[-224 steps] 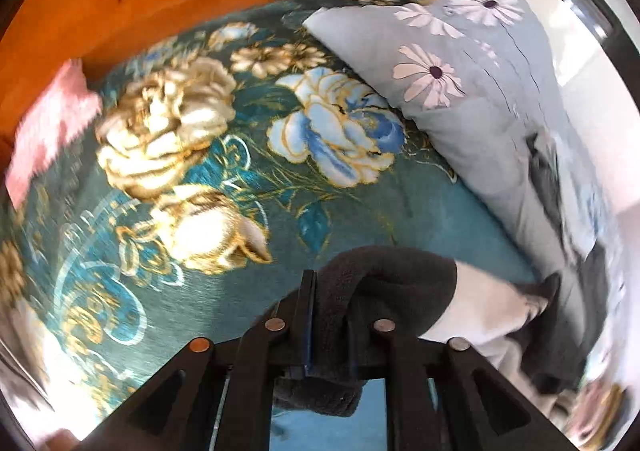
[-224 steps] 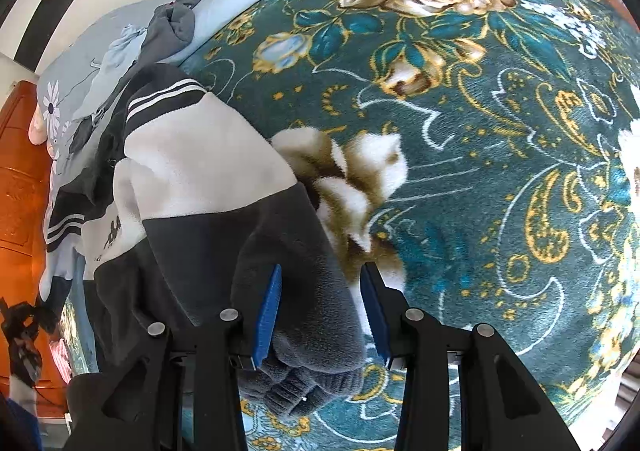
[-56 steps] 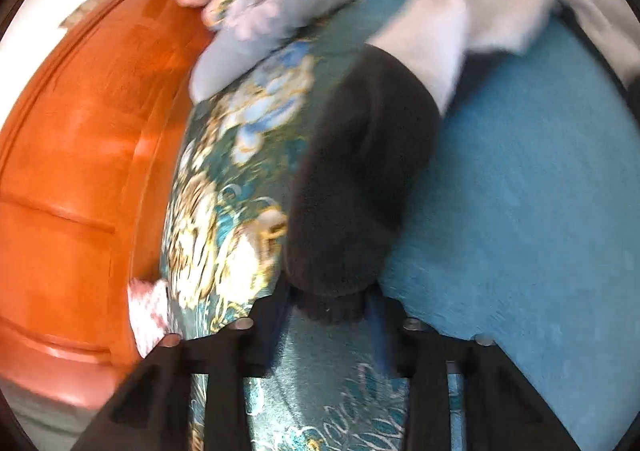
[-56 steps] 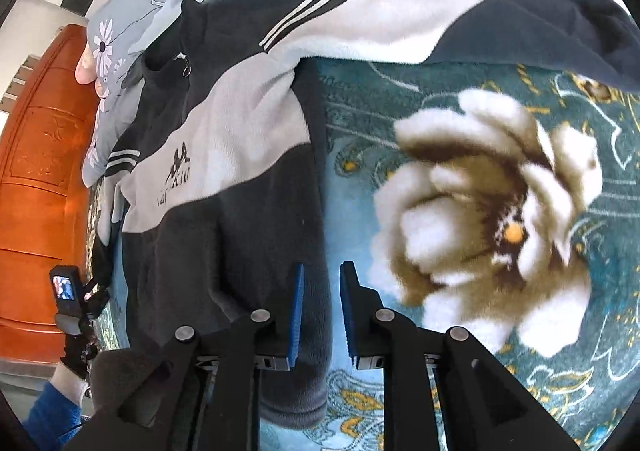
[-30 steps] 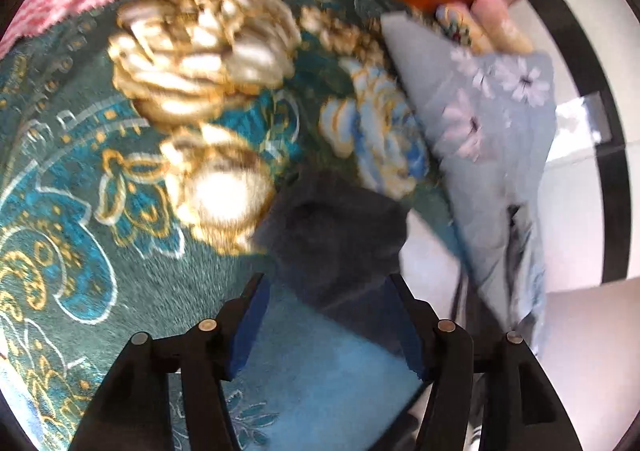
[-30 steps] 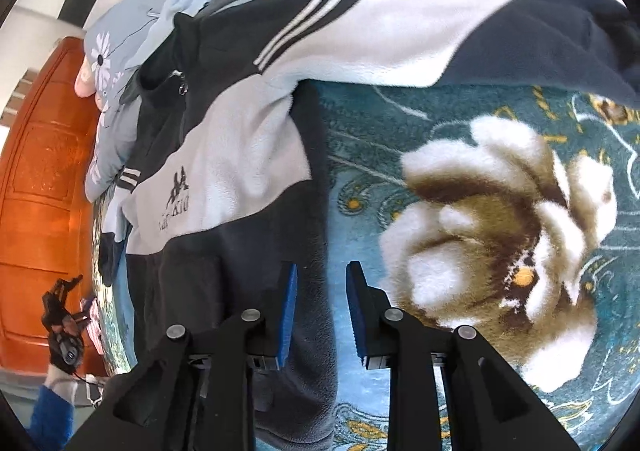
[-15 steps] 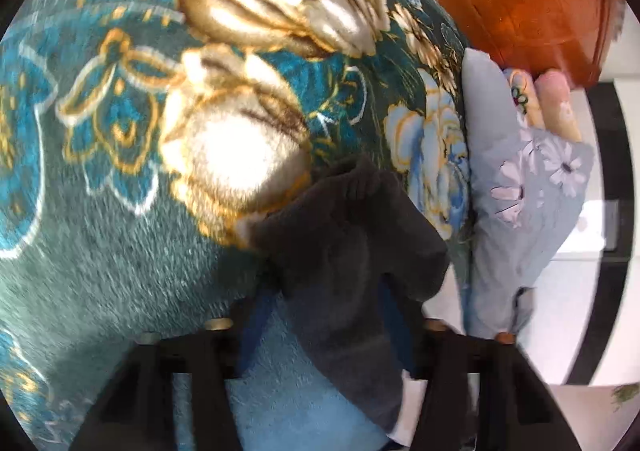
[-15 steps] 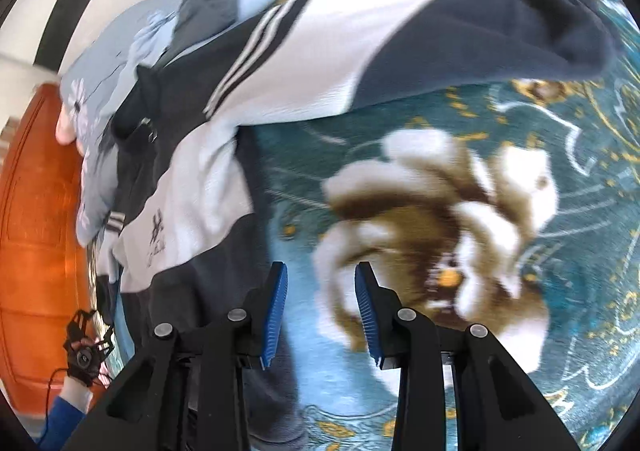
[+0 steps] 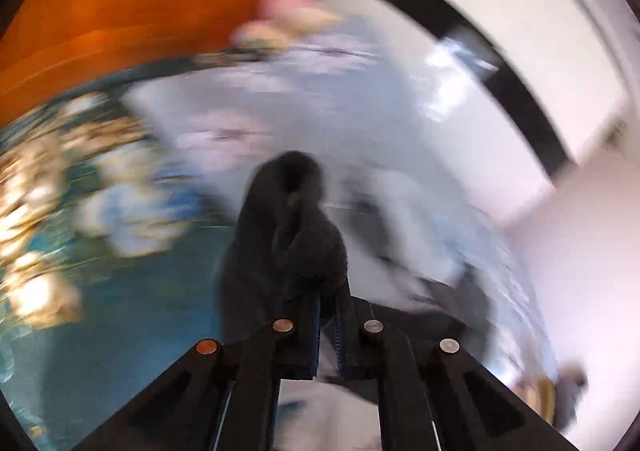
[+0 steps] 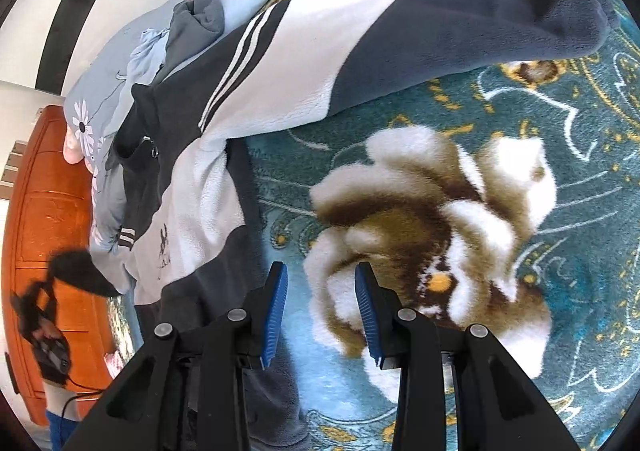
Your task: Fold clothes
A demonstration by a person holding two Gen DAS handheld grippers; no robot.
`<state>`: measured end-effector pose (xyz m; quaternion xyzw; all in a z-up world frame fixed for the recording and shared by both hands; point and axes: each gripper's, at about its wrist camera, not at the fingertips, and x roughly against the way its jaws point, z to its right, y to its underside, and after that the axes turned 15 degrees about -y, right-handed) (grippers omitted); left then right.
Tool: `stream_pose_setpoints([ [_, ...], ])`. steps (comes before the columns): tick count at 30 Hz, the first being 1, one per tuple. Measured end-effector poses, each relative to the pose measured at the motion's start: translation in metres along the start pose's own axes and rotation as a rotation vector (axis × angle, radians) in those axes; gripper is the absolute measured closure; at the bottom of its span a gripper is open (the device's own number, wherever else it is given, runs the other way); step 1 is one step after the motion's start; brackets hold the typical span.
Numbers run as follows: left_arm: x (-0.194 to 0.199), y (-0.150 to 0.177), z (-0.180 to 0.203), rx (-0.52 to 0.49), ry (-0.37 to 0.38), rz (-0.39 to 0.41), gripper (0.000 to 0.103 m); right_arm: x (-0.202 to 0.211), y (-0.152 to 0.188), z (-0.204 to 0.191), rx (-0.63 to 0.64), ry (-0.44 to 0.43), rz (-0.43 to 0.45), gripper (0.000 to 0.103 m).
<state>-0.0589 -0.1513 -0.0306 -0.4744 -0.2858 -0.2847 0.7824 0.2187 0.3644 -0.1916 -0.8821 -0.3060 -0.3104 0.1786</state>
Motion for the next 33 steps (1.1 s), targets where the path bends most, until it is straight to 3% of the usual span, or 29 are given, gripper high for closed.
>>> stream_pose_setpoints([
  [5, -0.028, 0.04, 0.12, -0.188, 0.103, -0.057, 0.097, 0.004, -0.002, -0.005, 0.007, -0.028, 0.008, 0.067],
  [10, -0.062, 0.102, 0.201, -0.246, 0.167, -0.195, 0.097, 0.018, -0.006, -0.004, 0.002, -0.026, 0.032, 0.067],
  [15, -0.084, 0.178, 0.257, -0.486, 0.097, -0.261, 0.097, 0.032, -0.009, 0.003, -0.006, -0.013, 0.033, 0.067],
  [20, -0.116, 0.226, 0.254, -0.524, 0.027, -0.411, 0.095, 0.03, -0.007, 0.002, -0.003, -0.007, 0.014, 0.067],
  [23, -0.131, 0.242, 0.249, -0.55, 0.001, -0.509, 0.088, 0.024, -0.007, -0.003, 0.003, -0.011, 0.001, 0.067],
  [25, -0.133, 0.249, 0.243, -0.54, 0.035, -0.58, 0.062, 0.02, -0.008, -0.013, 0.032, -0.013, -0.01, 0.067],
  [26, -0.131, 0.249, 0.238, -0.516, 0.083, -0.603, 0.056, 0.018, -0.009, -0.018, 0.046, -0.013, -0.016, 0.067],
  [27, -0.126, 0.248, 0.232, -0.493, 0.118, -0.608, 0.051, 0.015, -0.012, -0.024, 0.064, -0.015, -0.022, 0.067],
  [29, -0.113, 0.239, 0.218, -0.438, 0.147, -0.566, 0.051, 0.009, -0.017, -0.036, 0.097, -0.023, -0.033, 0.066],
  [33, -0.078, 0.206, 0.166, -0.181, 0.109, -0.389, 0.049, -0.012, -0.04, -0.07, 0.162, -0.06, -0.047, 0.066],
])
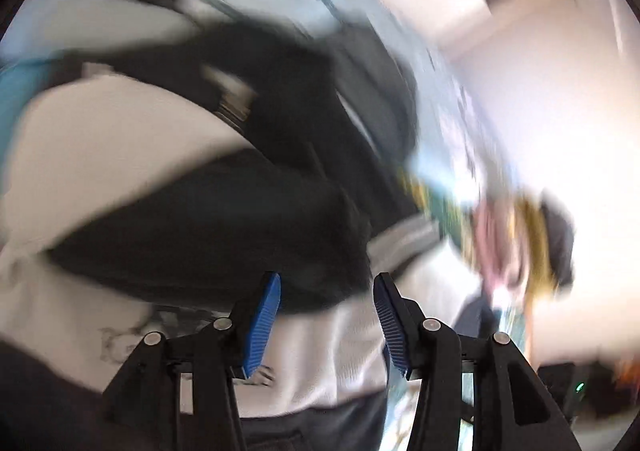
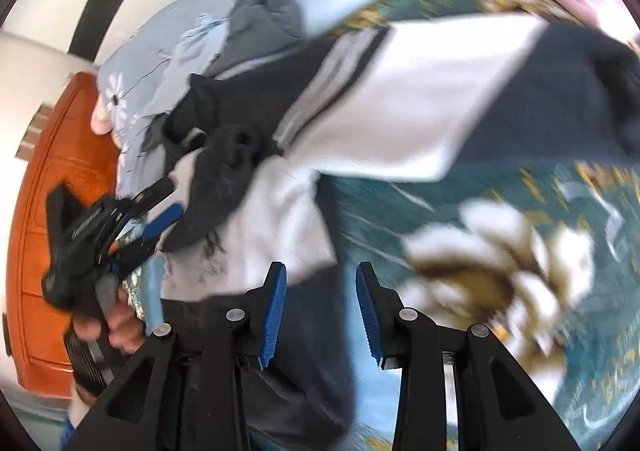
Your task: Fold clothes
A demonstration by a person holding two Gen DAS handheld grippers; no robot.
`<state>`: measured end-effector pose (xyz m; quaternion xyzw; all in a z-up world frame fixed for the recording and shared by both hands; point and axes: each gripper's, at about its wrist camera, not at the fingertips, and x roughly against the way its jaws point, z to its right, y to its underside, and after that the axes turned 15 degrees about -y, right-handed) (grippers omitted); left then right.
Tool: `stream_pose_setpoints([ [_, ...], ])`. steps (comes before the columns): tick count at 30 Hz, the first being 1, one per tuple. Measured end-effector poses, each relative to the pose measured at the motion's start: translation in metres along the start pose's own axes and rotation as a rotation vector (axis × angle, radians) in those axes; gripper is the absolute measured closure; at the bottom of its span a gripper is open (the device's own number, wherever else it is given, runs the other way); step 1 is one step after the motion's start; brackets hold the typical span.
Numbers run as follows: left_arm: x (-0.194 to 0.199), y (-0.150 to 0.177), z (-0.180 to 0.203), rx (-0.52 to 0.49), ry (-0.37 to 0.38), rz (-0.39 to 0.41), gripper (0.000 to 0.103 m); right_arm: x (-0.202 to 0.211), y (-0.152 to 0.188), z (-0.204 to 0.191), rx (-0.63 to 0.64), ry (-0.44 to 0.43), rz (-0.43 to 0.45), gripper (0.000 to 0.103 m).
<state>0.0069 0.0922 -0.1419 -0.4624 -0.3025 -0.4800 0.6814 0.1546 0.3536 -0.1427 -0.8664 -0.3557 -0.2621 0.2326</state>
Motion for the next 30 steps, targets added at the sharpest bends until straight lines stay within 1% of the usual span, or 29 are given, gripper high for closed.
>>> stream_pose_setpoints([
  [1, 0.016, 0.002, -0.024, 0.109, -0.037, 0.082, 0.045, -0.007, -0.008, -0.009, 0.016, -0.016, -0.003, 0.066],
  [2, 0.028, 0.005, -0.043, 0.199, -0.068, 0.144, 0.042, -0.015, -0.016, -0.018, 0.033, -0.032, -0.006, 0.065],
  [3, 0.034, 0.009, -0.059, 0.265, -0.097, 0.174, 0.039, -0.027, -0.026, -0.029, 0.056, -0.055, -0.013, 0.064],
  [4, 0.037, 0.015, -0.077, 0.33, -0.131, 0.192, 0.039, -0.035, -0.033, -0.036, 0.064, -0.061, -0.017, 0.057],
  [5, 0.038, 0.02, -0.092, 0.376, -0.161, 0.195, 0.039, -0.044, -0.039, -0.042, 0.072, -0.069, -0.021, 0.049],
  [7, 0.03, 0.03, -0.11, 0.393, -0.196, 0.15, 0.039, -0.067, -0.053, -0.05, 0.07, -0.105, -0.038, 0.047],
  [9, 0.024, 0.038, -0.123, 0.411, -0.202, 0.118, 0.039, -0.091, -0.065, -0.048, 0.027, -0.108, -0.051, 0.047],
  [12, 0.023, 0.052, -0.146, 0.477, -0.178, 0.096, 0.039, -0.118, -0.075, -0.036, -0.071, -0.077, -0.057, 0.047],
  [14, 0.026, 0.055, -0.157, 0.52, -0.145, 0.094, 0.039, -0.13, -0.077, -0.032, -0.125, -0.079, -0.058, 0.047],
  [15, 0.027, 0.057, -0.161, 0.535, -0.135, 0.093, 0.039, -0.131, -0.078, -0.035, -0.12, -0.068, -0.052, 0.047],
  [16, 0.028, 0.058, -0.164, 0.541, -0.133, 0.092, 0.039, -0.132, -0.08, -0.038, -0.115, -0.057, -0.046, 0.051],
  [17, 0.027, 0.06, -0.166, 0.548, -0.13, 0.088, 0.039, -0.133, -0.081, -0.041, -0.11, -0.046, -0.04, 0.072],
  [18, 0.025, 0.063, -0.166, 0.557, -0.123, 0.082, 0.039, -0.134, -0.082, -0.044, -0.104, -0.035, -0.034, 0.084],
  [20, 0.024, 0.064, -0.165, 0.559, -0.117, 0.073, 0.039, -0.132, -0.085, -0.053, -0.065, -0.01, -0.037, 0.085],
  [22, 0.023, 0.059, -0.163, 0.548, -0.114, 0.072, 0.039, -0.122, -0.087, -0.068, 0.021, -0.003, -0.019, 0.086],
  [23, 0.021, 0.058, -0.162, 0.545, -0.113, 0.068, 0.038, -0.113, -0.087, -0.074, 0.055, -0.016, 0.006, 0.086],
  [25, 0.017, 0.056, -0.16, 0.54, -0.111, 0.059, 0.039, -0.093, -0.089, -0.076, 0.082, -0.037, 0.068, 0.086],
  [26, 0.017, 0.056, -0.16, 0.54, -0.112, 0.054, 0.038, -0.088, -0.091, -0.071, 0.088, -0.008, 0.087, 0.086],
  [27, 0.017, 0.057, -0.16, 0.539, -0.113, 0.049, 0.039, -0.089, -0.092, -0.062, 0.084, 0.043, 0.078, 0.086],
  [30, 0.017, 0.058, -0.161, 0.531, -0.123, 0.036, 0.038, -0.103, -0.091, -0.038, 0.033, 0.108, 0.013, 0.086],
])
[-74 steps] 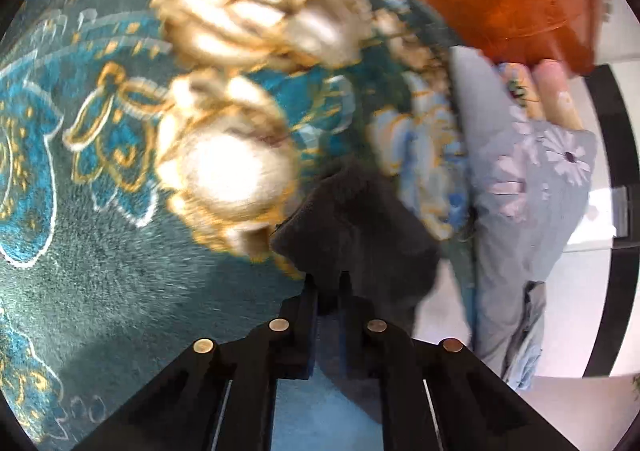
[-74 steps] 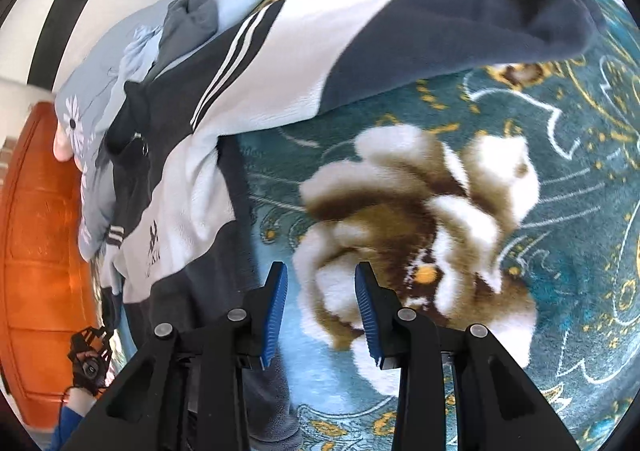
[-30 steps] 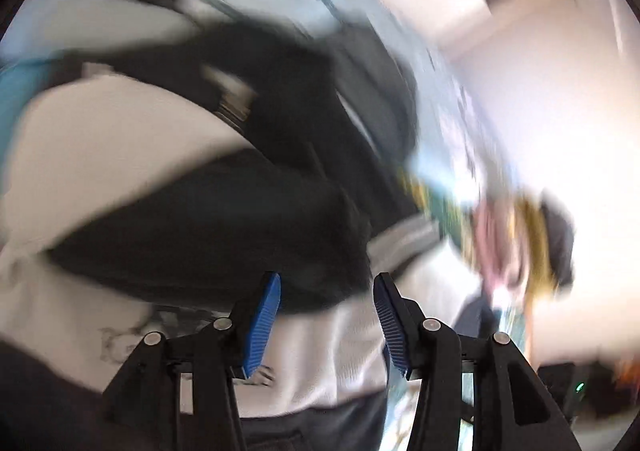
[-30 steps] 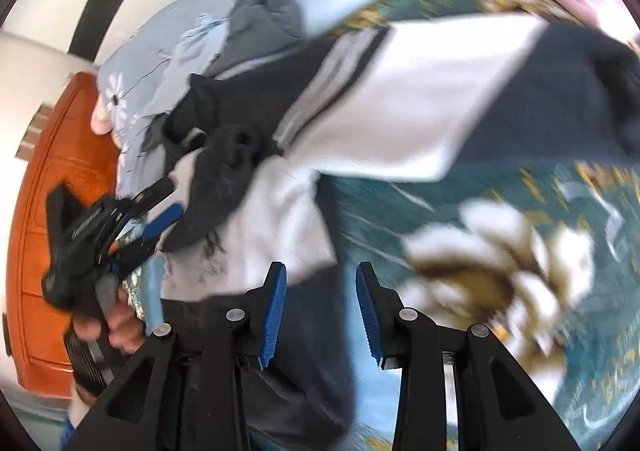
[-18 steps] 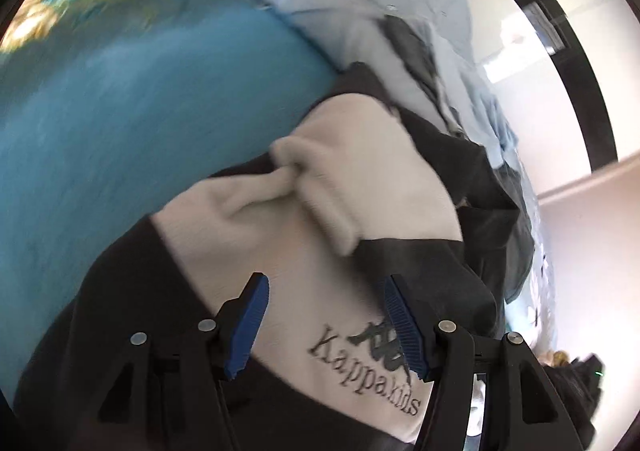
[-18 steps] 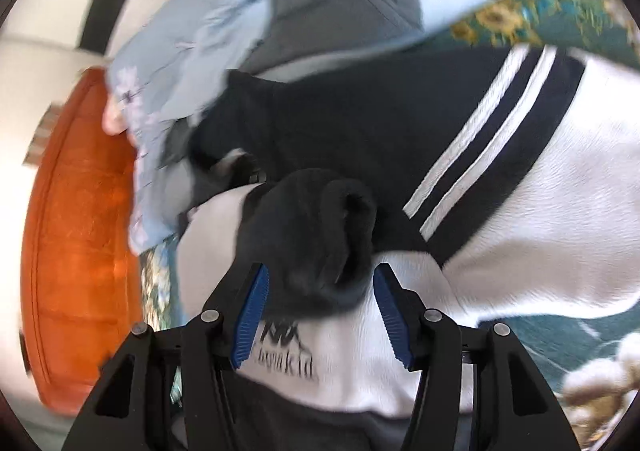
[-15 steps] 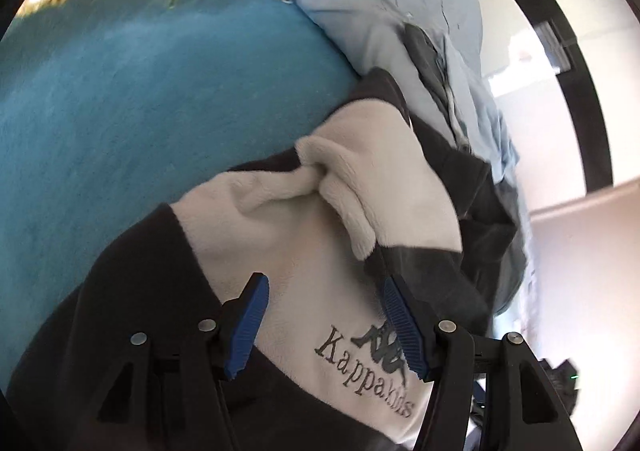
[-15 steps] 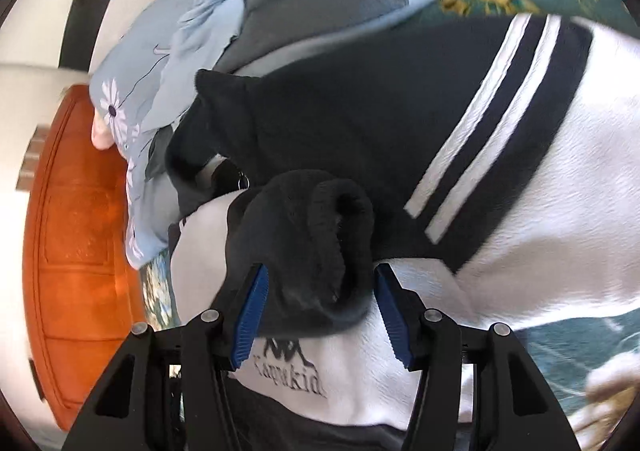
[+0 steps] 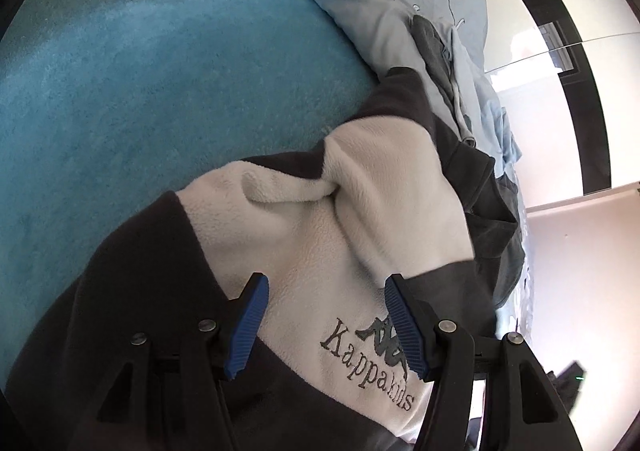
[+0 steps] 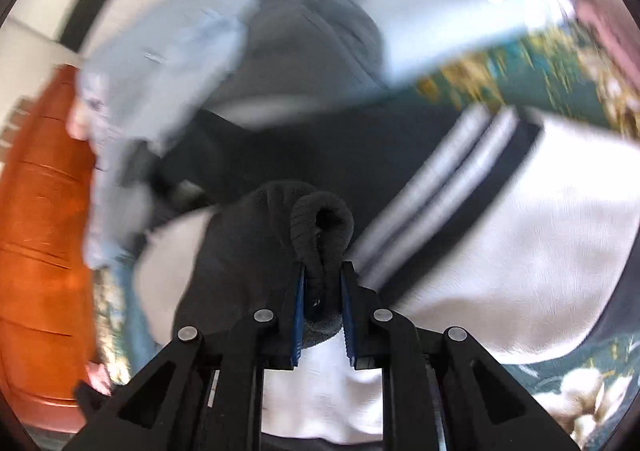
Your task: Fold clothes
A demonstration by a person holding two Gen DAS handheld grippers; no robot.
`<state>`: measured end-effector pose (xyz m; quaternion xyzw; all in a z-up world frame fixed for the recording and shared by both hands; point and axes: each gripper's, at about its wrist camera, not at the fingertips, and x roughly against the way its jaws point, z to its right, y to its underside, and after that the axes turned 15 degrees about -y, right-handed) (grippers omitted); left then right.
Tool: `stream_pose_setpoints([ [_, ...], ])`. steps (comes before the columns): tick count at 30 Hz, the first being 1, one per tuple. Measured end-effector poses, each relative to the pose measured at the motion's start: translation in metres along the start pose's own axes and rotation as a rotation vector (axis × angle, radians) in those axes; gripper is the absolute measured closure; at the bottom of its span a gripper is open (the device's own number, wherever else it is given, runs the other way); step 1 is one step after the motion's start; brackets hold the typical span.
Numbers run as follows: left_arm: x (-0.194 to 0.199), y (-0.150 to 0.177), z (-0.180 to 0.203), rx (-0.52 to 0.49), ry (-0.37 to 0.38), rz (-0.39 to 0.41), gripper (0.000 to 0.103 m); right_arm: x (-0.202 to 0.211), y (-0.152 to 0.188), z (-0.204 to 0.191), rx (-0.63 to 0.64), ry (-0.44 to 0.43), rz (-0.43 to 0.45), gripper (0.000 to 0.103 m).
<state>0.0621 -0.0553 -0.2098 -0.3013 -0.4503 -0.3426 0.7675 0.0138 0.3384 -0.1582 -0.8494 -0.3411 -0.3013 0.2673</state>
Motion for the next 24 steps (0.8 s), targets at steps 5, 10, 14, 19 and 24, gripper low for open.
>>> stream_pose_setpoints([
  [5, -0.002, 0.0, 0.0, -0.012, -0.029, -0.008, 0.038, 0.004, -0.002, 0.006, -0.012, -0.052, -0.017, 0.081],
  [10, 0.002, 0.002, 0.003, -0.036, -0.041, 0.003, 0.038, 0.062, 0.003, 0.011, 0.028, -0.121, 0.061, 0.056],
  [14, 0.004, 0.004, 0.008, -0.05, -0.041, 0.012, 0.037, 0.142, 0.019, 0.084, -0.098, -0.042, 0.208, 0.055],
  [19, 0.003, 0.005, 0.012, -0.066, -0.044, 0.011, 0.037, 0.236, 0.062, 0.195, -0.401, 0.12, 0.411, 0.055],
  [24, 0.001, 0.007, 0.017, -0.098, -0.072, 0.003, 0.037, 0.247, 0.086, 0.25, -0.6, 0.086, 0.501, 0.055],
])
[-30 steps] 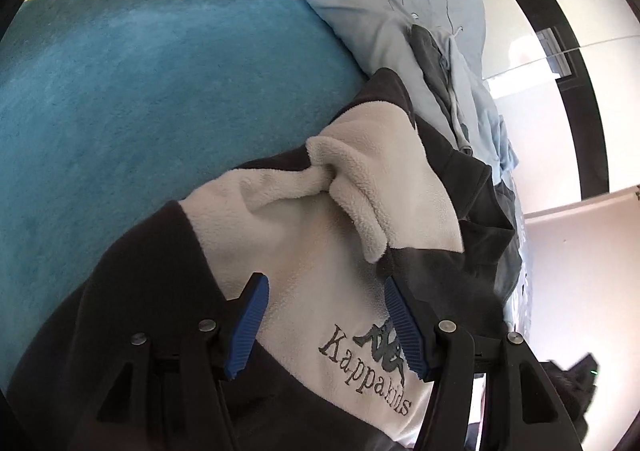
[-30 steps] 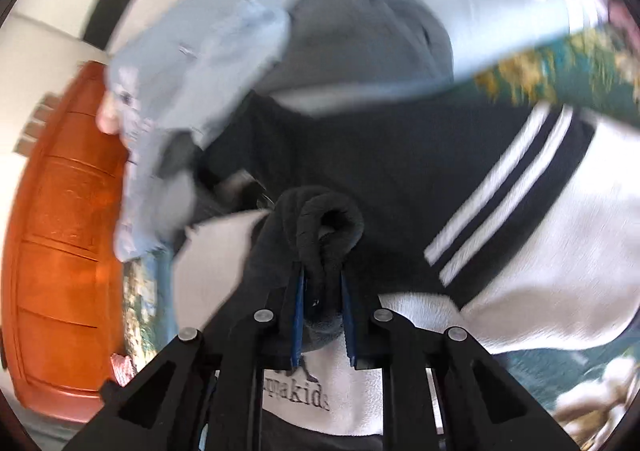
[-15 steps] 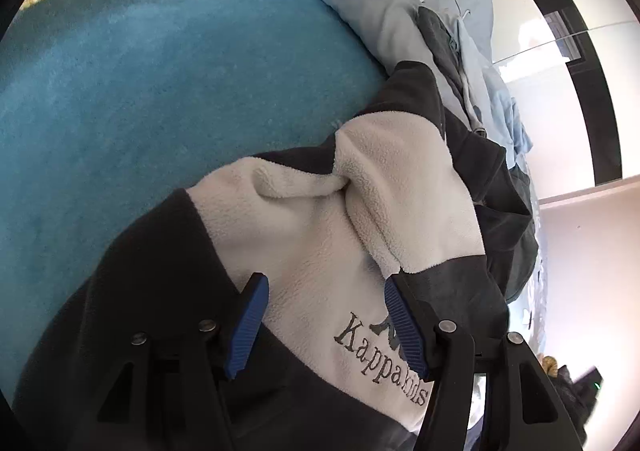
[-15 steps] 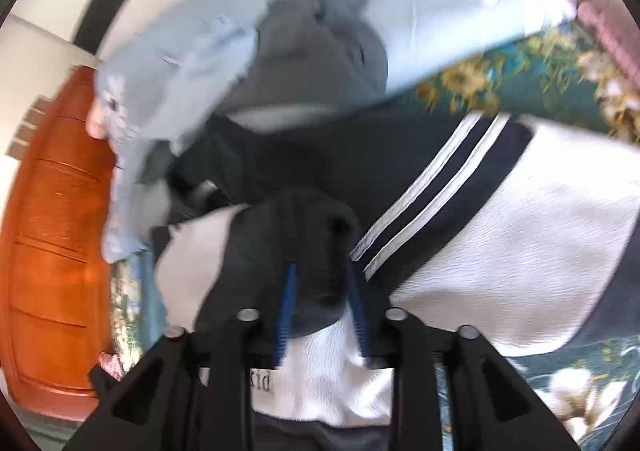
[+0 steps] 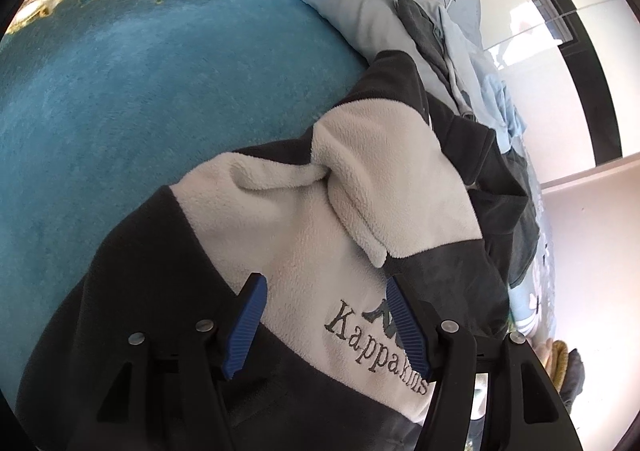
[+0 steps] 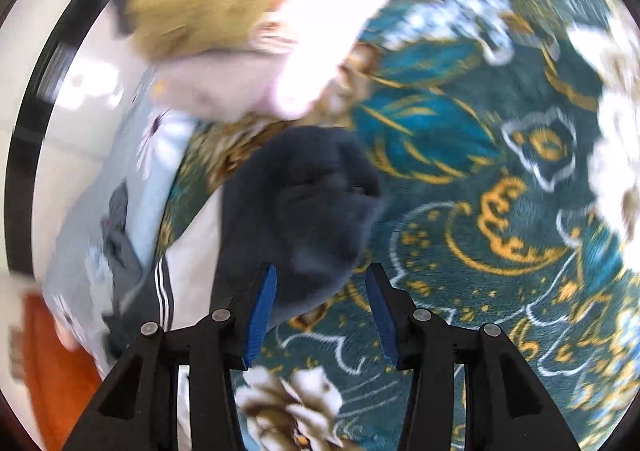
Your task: Fold clothes
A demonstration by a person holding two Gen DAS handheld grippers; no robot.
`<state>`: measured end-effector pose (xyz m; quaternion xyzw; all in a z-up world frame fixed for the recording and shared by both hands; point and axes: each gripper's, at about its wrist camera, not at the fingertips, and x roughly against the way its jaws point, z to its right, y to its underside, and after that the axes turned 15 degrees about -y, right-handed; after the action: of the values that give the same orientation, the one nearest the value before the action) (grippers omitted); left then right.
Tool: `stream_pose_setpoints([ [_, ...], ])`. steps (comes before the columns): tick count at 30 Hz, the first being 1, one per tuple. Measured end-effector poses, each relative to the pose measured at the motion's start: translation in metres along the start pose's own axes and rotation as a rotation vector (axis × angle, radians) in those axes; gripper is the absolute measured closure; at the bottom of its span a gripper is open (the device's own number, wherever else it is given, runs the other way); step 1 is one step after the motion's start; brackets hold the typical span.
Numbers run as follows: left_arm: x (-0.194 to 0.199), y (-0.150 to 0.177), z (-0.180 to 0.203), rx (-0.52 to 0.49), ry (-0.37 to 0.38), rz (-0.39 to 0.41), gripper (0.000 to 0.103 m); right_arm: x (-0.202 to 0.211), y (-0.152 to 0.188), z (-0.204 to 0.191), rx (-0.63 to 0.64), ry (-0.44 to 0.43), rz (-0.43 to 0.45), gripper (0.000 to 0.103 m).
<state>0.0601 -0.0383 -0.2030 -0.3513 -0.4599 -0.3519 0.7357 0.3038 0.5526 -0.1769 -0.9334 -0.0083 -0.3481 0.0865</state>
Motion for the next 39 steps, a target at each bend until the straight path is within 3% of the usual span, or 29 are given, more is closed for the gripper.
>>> stream_pose_setpoints([
  [3, 0.0, 0.001, 0.002, -0.016, -0.009, -0.002, 0.036, -0.012, -0.001, 0.016, -0.165, -0.055, 0.042, 0.055],
  [7, -0.001, 0.0, 0.0, -0.02, -0.014, -0.005, 0.036, -0.02, -0.008, 0.017, -0.243, -0.079, 0.101, 0.056],
  [10, -0.002, 0.0, -0.003, -0.013, -0.008, -0.009, 0.036, -0.026, -0.015, 0.008, -0.231, -0.029, 0.093, 0.087],
  [13, -0.003, -0.001, -0.006, 0.001, 0.007, -0.021, 0.036, -0.022, -0.018, -0.023, -0.102, -0.03, 0.078, 0.093],
  [17, -0.006, -0.001, -0.005, 0.005, 0.017, -0.033, 0.036, -0.014, -0.012, -0.105, 0.187, -0.093, 0.027, 0.093],
  [20, -0.003, -0.001, -0.007, 0.006, 0.033, -0.031, 0.036, -0.007, 0.013, -0.19, 0.4, -0.202, 0.012, 0.093],
  [23, -0.001, -0.002, -0.01, 0.022, 0.044, -0.032, 0.036, -0.014, 0.052, -0.277, 0.629, -0.303, -0.035, 0.093],
  [30, 0.006, -0.007, -0.026, 0.096, 0.064, -0.004, 0.036, -0.081, 0.168, -0.39, 0.837, -0.433, -0.227, 0.094],
  [35, 0.011, -0.011, -0.048, 0.198, 0.08, 0.029, 0.036, -0.135, 0.269, -0.421, 1.02, -0.444, -0.409, 0.094],
  [39, 0.017, -0.013, -0.068, 0.276, 0.09, 0.055, 0.036, -0.183, 0.343, -0.424, 1.131, -0.37, -0.556, 0.094],
])
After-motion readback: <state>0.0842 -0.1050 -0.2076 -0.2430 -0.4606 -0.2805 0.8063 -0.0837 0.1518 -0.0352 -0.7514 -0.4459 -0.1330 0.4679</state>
